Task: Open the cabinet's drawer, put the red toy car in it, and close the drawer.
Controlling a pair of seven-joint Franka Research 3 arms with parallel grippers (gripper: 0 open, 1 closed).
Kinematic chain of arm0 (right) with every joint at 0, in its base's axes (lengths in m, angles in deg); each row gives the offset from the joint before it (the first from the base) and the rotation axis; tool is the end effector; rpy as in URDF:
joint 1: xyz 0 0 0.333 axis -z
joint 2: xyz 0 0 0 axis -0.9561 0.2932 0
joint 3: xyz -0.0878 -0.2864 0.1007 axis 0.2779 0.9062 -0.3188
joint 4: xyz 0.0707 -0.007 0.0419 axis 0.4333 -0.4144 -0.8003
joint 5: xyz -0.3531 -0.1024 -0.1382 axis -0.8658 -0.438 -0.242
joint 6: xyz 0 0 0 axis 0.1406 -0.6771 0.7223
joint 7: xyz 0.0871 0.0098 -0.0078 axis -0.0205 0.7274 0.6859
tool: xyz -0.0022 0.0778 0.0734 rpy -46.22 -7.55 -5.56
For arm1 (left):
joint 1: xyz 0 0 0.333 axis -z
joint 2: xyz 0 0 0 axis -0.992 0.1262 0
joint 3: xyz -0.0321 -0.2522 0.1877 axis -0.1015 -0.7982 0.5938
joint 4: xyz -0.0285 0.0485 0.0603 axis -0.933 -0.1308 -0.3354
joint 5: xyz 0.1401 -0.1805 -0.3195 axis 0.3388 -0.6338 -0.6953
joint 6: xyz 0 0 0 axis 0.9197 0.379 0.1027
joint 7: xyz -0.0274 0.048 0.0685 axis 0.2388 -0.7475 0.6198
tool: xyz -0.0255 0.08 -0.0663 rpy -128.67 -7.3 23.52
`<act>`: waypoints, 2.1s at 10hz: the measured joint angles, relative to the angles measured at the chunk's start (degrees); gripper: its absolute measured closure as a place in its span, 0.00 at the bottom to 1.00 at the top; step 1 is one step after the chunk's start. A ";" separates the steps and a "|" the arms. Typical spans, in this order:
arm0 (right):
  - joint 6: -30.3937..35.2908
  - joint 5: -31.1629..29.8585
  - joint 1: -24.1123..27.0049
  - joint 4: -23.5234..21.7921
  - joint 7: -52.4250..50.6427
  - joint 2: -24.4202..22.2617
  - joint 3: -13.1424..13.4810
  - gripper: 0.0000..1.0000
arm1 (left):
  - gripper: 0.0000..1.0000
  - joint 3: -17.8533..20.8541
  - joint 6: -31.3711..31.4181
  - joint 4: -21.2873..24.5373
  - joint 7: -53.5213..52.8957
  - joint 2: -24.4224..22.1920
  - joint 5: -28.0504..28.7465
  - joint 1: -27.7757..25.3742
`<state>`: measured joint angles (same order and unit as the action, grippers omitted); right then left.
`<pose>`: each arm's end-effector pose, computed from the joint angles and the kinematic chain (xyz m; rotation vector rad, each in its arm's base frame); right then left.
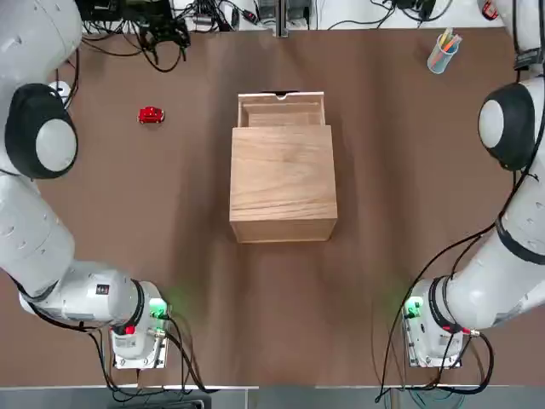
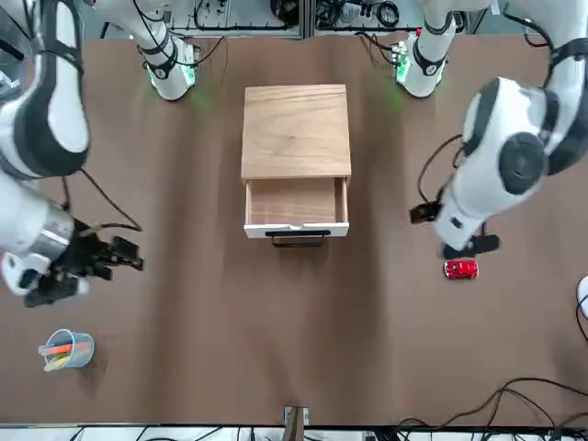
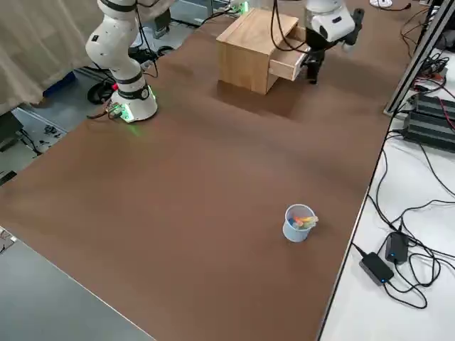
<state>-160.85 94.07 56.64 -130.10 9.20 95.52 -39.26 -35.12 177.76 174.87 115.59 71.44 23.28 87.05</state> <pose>0.6825 0.0463 0.5199 -2.9624 -0.1370 -0.0620 0.6161 -0.1428 0.4619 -3.0379 -0.3226 0.2688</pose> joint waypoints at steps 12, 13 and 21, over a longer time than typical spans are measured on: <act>6.92 -14.85 19.14 -1.82 1.17 -9.30 -16.58 0.00 | 0.00 17.66 39.24 25.49 30.22 1.47 -11.85 -1.62; 6.93 -15.47 20.22 -2.72 2.00 -9.85 -18.75 0.00 | 0.00 17.90 40.59 25.54 31.44 2.85 -13.19 -1.63; 12.33 -13.41 11.34 -5.41 6.52 -10.75 -21.03 0.01 | 0.00 18.75 43.11 22.38 35.88 11.63 -17.42 -2.12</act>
<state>-148.52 80.66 67.97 -135.51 15.72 84.77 -60.29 -16.37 220.86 197.25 151.47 83.07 5.86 84.93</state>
